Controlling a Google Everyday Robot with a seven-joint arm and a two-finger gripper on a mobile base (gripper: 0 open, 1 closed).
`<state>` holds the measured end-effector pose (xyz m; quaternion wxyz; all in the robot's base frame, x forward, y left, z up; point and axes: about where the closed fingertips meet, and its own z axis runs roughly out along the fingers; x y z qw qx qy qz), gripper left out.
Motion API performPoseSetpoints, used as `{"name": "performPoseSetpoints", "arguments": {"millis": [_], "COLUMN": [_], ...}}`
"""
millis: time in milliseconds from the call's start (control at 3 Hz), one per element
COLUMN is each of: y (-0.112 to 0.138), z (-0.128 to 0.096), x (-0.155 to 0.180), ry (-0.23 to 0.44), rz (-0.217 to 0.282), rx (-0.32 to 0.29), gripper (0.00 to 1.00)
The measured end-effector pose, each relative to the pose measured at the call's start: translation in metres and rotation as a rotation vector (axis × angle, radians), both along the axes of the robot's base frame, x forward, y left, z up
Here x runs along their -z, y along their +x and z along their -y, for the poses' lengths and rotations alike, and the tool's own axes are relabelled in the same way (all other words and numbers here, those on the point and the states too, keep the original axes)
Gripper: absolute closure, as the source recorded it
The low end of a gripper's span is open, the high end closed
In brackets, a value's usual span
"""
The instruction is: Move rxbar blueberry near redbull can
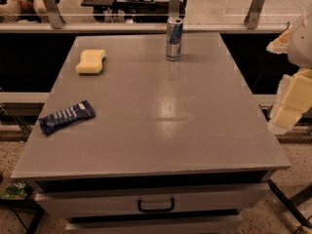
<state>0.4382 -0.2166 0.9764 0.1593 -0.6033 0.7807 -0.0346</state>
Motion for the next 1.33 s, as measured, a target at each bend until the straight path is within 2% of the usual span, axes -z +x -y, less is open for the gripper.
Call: {"name": "performPoseSetpoints", "arguments": {"millis": [333,667,1000,1333], "y": [0.0,0.01,0.018,0.028], "z": [0.0,-0.026,-0.055,-0.105], "x": [0.0,-0.003,-0.005,-0.004], "ry": [0.0,0.023,0.049,0.08], "rz": [0.0,0.008,0.015,0.013], "rx": [0.0,-0.06,-0.123,-0.225], "gripper": [0.0,0.0,0.0,0.0]}}
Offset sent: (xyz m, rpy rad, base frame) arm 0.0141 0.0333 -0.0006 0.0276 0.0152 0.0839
